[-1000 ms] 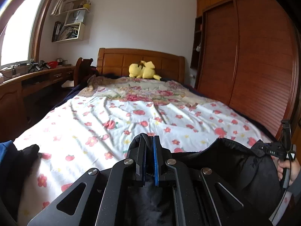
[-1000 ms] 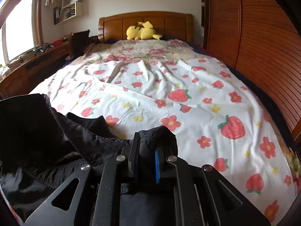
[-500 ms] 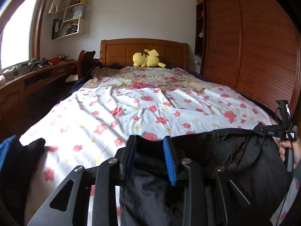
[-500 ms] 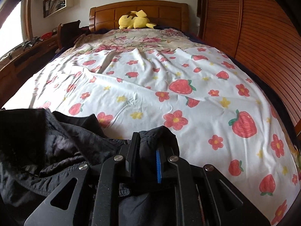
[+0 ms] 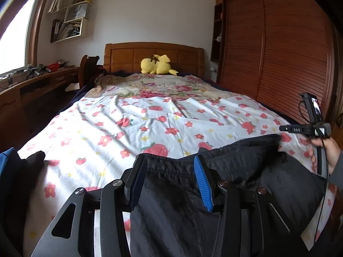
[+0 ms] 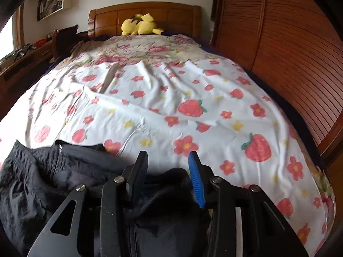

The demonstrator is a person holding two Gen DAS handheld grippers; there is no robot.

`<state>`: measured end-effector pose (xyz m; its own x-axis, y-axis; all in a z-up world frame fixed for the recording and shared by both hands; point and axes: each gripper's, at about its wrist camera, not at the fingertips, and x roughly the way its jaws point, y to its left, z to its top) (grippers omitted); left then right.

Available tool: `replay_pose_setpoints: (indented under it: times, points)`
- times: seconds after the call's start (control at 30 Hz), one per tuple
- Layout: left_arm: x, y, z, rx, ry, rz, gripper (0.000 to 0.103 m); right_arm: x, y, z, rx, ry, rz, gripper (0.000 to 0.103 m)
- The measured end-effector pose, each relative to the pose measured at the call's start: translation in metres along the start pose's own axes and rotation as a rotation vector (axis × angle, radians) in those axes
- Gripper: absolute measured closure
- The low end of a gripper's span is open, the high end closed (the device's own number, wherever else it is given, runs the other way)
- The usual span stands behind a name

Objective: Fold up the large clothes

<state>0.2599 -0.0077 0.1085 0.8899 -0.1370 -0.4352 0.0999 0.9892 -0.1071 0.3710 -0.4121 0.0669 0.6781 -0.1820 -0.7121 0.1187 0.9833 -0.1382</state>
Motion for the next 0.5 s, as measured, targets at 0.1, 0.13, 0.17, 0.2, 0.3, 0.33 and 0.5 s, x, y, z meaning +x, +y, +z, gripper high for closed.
replay_pose_setpoints:
  times: [0.1, 0.13, 0.17, 0.2, 0.3, 0.33, 0.5]
  points:
    - [-0.001, -0.001, -0.001, 0.008, 0.002, -0.013, 0.055, -0.01, 0.005, -0.001, -0.025, -0.028, 0.032, 0.063]
    - [0.0, -0.002, -0.002, 0.012, 0.004, -0.016, 0.055, -0.011, 0.009, -0.002, -0.037, -0.028, 0.047, 0.063]
    - [0.001, -0.002, -0.002, 0.014, 0.004, -0.017, 0.055, -0.013, 0.017, -0.005, -0.063, -0.025, 0.071, 0.063]
    - [0.001, -0.002, -0.003, 0.015, 0.003, -0.017, 0.055, -0.014, 0.023, -0.007, -0.082, -0.023, 0.087, 0.063]
    - [0.004, -0.001, -0.004, 0.019, 0.01, -0.017, 0.055, -0.016, 0.052, -0.018, -0.138, 0.0, 0.158, 0.063]
    - [0.006, -0.001, -0.004, 0.02, 0.016, -0.016, 0.055, -0.016, 0.066, -0.023, -0.155, 0.015, 0.201, 0.063]
    - [0.009, 0.0, -0.005, 0.017, 0.024, -0.02, 0.055, -0.011, 0.118, -0.042, -0.189, 0.082, 0.316, 0.063]
